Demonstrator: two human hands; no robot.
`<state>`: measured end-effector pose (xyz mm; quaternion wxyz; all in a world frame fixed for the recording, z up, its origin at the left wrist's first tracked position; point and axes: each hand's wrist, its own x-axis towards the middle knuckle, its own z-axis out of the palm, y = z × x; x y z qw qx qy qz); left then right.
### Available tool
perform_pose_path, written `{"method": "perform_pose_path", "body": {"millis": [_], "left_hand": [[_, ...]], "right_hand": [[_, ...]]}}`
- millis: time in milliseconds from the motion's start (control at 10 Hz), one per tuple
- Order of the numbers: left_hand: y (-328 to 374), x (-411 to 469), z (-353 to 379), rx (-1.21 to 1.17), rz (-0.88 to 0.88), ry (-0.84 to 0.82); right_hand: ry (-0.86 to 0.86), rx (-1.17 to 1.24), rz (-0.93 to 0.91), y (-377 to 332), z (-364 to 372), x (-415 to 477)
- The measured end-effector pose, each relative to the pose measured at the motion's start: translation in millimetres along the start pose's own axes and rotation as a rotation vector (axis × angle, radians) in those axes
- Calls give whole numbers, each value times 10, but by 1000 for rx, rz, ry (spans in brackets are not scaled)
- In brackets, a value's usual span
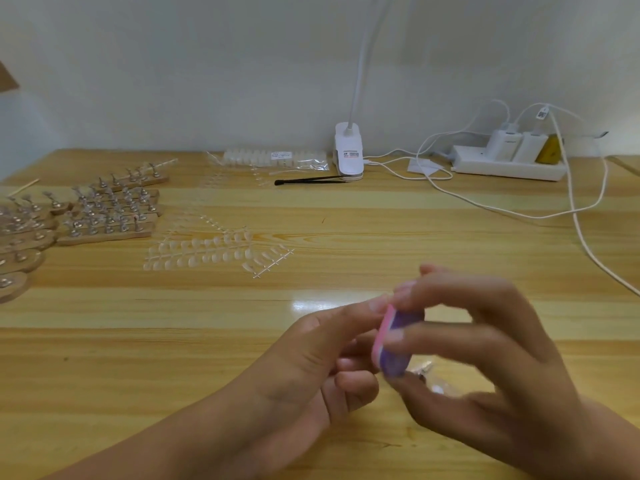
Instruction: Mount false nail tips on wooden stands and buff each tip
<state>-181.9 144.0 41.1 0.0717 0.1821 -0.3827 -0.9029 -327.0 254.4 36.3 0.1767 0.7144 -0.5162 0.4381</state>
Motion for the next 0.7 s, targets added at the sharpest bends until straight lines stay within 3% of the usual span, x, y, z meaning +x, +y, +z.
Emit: {"method": "perform_pose_path", "body": {"millis": [100, 200, 300, 400, 500, 600, 700], "left_hand": [[-1, -8, -1, -78, -33, -3], [1, -10, 11, 0, -12, -15], [17, -6, 19, -7, -15, -33], [26, 12, -6, 24, -3, -45], [25, 47, -43, 6, 0, -111], [37, 84, -81, -15, -21, -156], [91, 72, -34, -16, -25, -151]], "right_hand": [[12, -27, -16, -18, 12, 1], [-1, -67, -96, -27, 43, 6], [106, 10, 32, 217, -117, 69], [68, -159, 324, 627, -319, 67], [-278, -267, 641, 901, -300, -105], [-328, -244, 679, 919, -334, -79], [-48, -160, 499, 693, -714, 232]]}}
